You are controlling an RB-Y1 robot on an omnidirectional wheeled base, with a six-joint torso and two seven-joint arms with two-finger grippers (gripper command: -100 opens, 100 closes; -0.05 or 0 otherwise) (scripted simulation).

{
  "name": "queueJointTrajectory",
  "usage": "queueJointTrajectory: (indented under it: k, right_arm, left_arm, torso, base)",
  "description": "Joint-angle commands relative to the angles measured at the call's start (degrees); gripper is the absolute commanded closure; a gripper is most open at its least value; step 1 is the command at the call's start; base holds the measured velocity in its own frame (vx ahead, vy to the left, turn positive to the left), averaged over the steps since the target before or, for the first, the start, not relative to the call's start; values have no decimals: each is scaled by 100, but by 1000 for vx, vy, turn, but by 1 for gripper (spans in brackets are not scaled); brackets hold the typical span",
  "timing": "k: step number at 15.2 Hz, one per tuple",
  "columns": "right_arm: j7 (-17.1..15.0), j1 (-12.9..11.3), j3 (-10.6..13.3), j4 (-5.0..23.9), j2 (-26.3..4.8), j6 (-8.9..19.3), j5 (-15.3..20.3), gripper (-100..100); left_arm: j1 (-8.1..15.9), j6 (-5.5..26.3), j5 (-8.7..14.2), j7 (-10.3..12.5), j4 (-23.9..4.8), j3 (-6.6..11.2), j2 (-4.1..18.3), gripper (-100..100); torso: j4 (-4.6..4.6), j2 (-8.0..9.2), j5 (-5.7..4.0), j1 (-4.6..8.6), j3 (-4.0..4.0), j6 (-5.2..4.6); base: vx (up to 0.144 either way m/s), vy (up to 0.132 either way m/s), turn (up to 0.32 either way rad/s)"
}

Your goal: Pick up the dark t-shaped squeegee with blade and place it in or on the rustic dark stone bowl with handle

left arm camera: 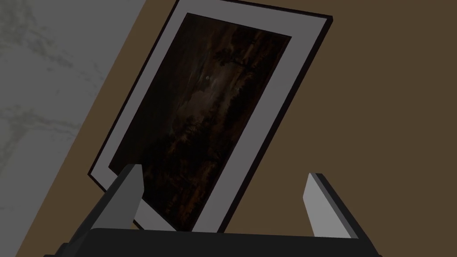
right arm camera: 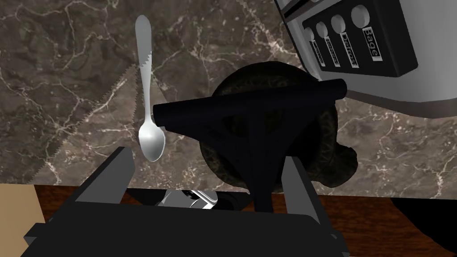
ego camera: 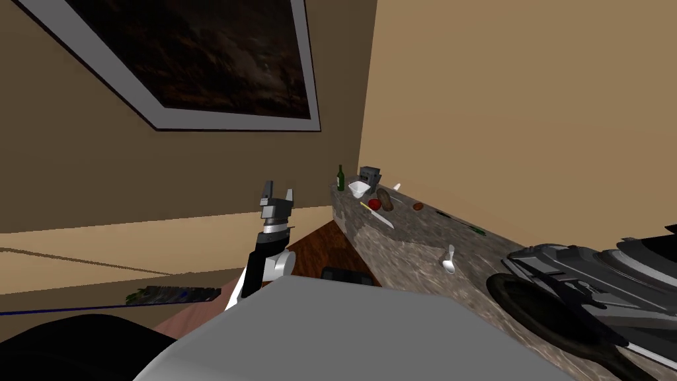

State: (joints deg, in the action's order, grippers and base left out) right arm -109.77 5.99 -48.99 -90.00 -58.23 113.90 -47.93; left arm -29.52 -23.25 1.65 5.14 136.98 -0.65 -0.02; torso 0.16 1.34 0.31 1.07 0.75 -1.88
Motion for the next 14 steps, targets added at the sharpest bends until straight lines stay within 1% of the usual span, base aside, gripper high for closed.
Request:
queueJointTrajectory:
  k: [1, 3, 4, 7, 8, 9, 14]
  right_arm:
    - [-166, 121, 15, -26, -188, 23, -223, -100]
    - [-366, 261, 64, -16, -450, 27, -499, -100]
    - [-366, 261, 64, -16, -450, 27, -507, -100]
    - [-668, 470, 138, -2, -842, 32, -927, -100]
    - [-668, 470, 138, -2, -842, 32, -933, -100]
    - [-613, 448, 112, -33, -757, 40, -855, -100]
    - [-635, 451, 119, -28, -774, 37, -871, -100]
  left_arm:
    - [0, 0, 0, 0, 0, 0, 0, 0]
    - [0, 0, 0, 0, 0, 0, 0, 0]
    - [0, 0, 0, 0, 0, 0, 0, 0]
    - [0, 0, 0, 0, 0, 0, 0, 0]
    - [0, 0, 0, 0, 0, 0, 0, 0]
    - [0, 0, 0, 0, 0, 0, 0, 0]
    - [0, 0, 0, 0, 0, 0, 0, 0]
  torso:
    - [0, 0, 0, 0, 0, 0]
    - [0, 1, 1, 0, 1, 1]
    - [0, 0, 1, -1, 0, 2]
    - [0, 1, 1, 0, 1, 1]
    - [0, 1, 1, -2, 0, 2]
    - [0, 0, 1, -1, 0, 1]
    - [2, 9, -3, 7, 5, -2]
  base:
    - [18, 12, 38]
    - [21, 13, 86]
    - [17, 11, 68]
    - [20, 12, 73]
    - [21, 13, 67]
    - [11, 6, 15]
    - [0, 0, 0]
